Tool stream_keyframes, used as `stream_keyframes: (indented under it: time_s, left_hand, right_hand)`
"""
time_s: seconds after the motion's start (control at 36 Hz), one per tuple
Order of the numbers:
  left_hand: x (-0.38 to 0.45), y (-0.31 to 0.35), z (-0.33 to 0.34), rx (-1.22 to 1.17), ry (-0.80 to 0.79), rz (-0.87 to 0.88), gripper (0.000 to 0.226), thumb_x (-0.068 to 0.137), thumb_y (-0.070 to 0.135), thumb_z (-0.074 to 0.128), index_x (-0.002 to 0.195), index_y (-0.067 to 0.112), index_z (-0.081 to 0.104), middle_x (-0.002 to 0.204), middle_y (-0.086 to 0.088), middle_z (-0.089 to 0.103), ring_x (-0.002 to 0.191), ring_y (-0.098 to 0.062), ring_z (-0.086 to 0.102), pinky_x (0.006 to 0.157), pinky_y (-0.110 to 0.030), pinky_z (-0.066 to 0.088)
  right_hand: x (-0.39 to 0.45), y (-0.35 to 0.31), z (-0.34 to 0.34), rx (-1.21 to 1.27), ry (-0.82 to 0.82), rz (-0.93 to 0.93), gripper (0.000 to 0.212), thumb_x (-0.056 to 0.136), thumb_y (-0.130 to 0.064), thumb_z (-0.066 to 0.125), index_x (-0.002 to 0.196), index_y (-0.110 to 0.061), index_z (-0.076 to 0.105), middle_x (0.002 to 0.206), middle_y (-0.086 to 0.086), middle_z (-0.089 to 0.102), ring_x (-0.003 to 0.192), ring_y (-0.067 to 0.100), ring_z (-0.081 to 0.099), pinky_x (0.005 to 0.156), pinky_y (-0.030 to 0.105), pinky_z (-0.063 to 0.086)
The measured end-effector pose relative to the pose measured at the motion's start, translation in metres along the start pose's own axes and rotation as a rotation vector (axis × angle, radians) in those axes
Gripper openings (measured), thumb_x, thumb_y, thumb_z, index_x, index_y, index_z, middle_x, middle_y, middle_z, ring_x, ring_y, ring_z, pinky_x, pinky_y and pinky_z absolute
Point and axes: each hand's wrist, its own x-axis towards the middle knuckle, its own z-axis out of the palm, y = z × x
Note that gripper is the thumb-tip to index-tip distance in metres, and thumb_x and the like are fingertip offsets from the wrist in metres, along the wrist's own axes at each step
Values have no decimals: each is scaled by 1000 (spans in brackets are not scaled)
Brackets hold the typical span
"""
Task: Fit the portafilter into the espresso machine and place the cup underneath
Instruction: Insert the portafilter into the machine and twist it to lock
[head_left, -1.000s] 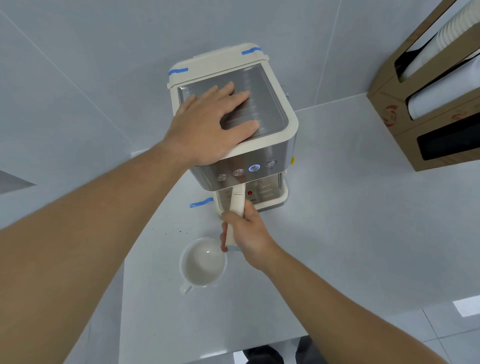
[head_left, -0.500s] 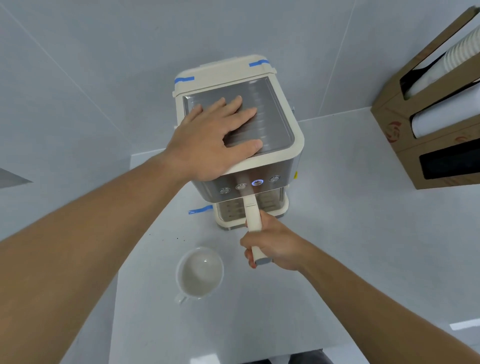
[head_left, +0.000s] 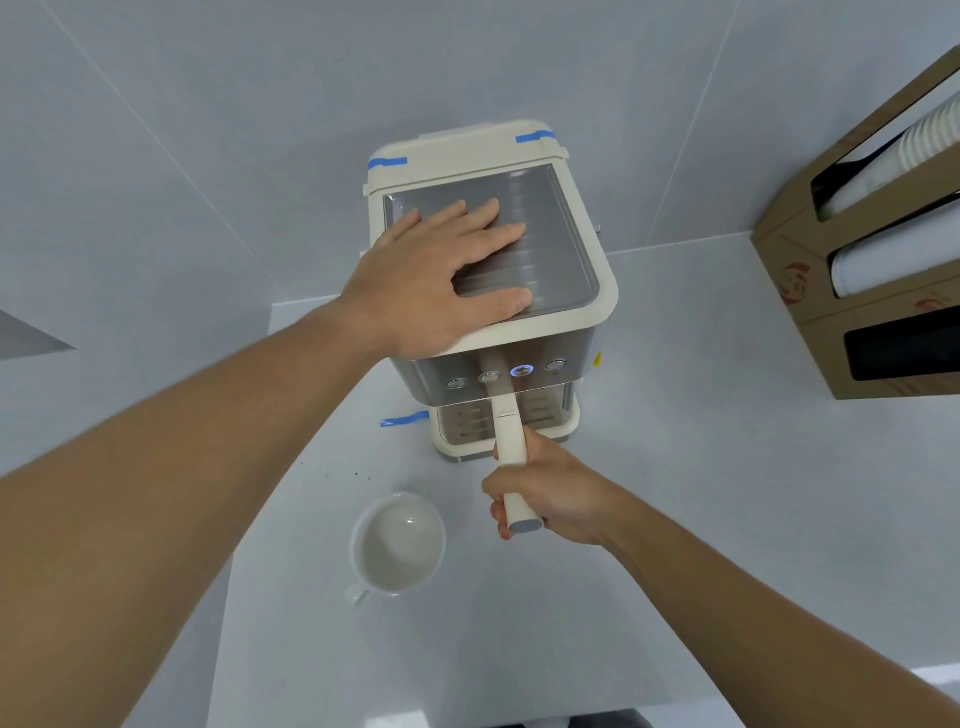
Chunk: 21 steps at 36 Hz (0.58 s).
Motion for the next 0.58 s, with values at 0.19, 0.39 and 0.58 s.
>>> stream_keyframes:
  time_s: [0.19, 0.39, 0.58]
  left_hand:
    - [-1, 2, 0, 17, 1, -2, 75, 80, 74, 35, 149, 46, 27, 163, 13, 17, 151, -11, 10, 122, -42, 6]
    - [0, 1, 0, 28, 15, 5, 72, 82, 73, 36, 148, 45, 28, 163, 11, 18, 151, -12, 11, 122, -43, 8]
    - [0, 4, 0, 22, 15, -7, 74, 81, 73, 38, 148, 42, 31, 163, 8, 21, 150, -14, 15, 122, -44, 10]
  right_hand:
    - [-7, -1, 3, 11, 42, -2, 20, 91, -3, 59, 94, -21, 51, 74, 11, 51, 59, 24, 55, 58, 37, 54]
    - [-17, 2, 5, 40, 148, -21, 5, 95, -13, 59, 99, -11, 58, 83, 15, 59, 67, 28, 62, 72, 42, 58]
    - [-26, 3, 3, -100, 212, -73, 7, 89, -13, 63, 95, -16, 64, 91, 8, 66, 81, 26, 67, 80, 41, 56]
